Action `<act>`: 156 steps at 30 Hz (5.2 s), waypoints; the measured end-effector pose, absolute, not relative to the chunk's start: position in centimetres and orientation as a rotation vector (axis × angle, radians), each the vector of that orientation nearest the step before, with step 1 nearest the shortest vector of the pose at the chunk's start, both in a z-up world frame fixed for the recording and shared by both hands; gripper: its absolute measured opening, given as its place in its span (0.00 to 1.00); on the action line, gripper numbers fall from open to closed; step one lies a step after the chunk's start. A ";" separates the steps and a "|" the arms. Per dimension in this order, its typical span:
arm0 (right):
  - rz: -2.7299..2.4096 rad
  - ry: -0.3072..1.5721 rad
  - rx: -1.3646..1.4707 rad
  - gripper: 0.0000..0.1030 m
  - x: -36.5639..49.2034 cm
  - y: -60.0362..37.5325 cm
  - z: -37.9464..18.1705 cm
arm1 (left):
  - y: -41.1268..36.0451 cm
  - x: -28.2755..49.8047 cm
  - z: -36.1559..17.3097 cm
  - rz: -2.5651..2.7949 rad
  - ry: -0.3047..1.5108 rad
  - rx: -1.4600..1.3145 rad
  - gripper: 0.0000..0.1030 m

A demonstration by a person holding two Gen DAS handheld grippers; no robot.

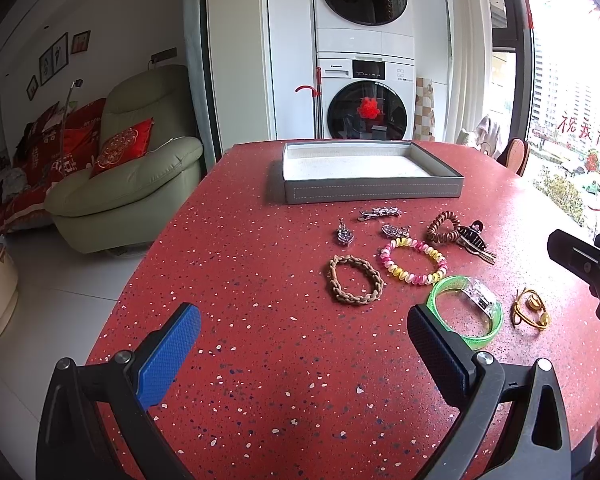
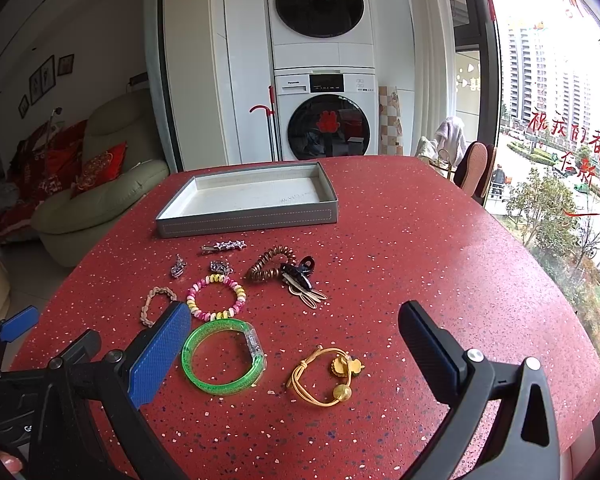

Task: Organize jewelry

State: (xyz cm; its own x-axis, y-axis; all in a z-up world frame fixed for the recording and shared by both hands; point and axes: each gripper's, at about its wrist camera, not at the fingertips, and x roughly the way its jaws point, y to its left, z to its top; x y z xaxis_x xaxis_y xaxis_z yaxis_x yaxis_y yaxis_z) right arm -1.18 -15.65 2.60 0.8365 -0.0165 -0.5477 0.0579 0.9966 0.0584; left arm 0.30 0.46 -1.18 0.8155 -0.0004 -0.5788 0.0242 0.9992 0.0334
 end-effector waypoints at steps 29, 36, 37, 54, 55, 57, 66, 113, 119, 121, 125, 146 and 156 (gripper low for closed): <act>-0.132 0.960 0.080 0.85 2.1 -21.1 -3.4 | 0.6 12.1 -4.8 -0.092 1.020 -0.050 1.00; -0.095 0.987 0.026 0.63 2.4 -19.5 -3.9 | -1.1 12.4 -4.7 -0.110 1.017 0.031 0.78; -0.089 0.988 0.023 0.59 2.4 -19.3 -3.8 | -1.2 12.4 -4.6 -0.117 1.013 0.039 0.76; -0.009 0.960 0.157 0.11 3.4 -20.8 -1.4 | -0.2 12.4 -2.6 -0.279 1.001 -0.046 0.24; 0.000 0.953 0.171 0.06 3.6 -21.0 -1.1 | -0.1 12.5 -2.3 -0.285 0.998 -0.052 0.24; 0.010 0.941 0.183 0.06 4.3 -21.1 -0.2 | 0.0 12.8 -1.5 -0.301 0.995 -0.069 0.24; 0.052 1.062 0.120 0.11 5.1 -21.0 -1.6 | 0.5 13.7 0.3 -0.315 0.982 -0.095 0.24; 0.195 0.897 0.196 0.25 27.5 -18.7 7.8 | 0.5 31.7 9.0 -0.315 0.872 -0.101 0.24; 0.163 0.949 0.231 0.24 32.6 -18.4 3.9 | -0.8 36.9 4.2 -0.261 0.933 -0.051 0.24; 0.144 0.974 0.224 0.24 33.7 -18.3 2.4 | -1.4 37.8 2.3 -0.251 0.958 -0.028 0.24; 0.115 1.009 0.188 0.25 35.0 -18.0 -0.1 | -2.7 38.7 -0.6 -0.229 0.984 0.038 0.24; 0.099 0.987 0.210 0.58 33.6 -18.5 -0.5 | -4.5 38.2 -2.9 -0.153 0.953 0.170 0.24; 0.102 0.942 0.257 0.67 31.6 -19.3 1.5 | -4.0 38.4 -2.4 -0.174 0.970 0.120 0.24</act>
State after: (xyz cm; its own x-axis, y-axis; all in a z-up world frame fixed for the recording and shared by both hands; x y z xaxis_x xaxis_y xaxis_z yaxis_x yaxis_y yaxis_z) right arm 31.60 -19.30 1.52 0.5862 0.1981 -0.7856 0.0254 0.9647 0.2622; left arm 38.39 -3.97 -2.40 0.5532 -0.0938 -0.8278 0.2007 0.9794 0.0232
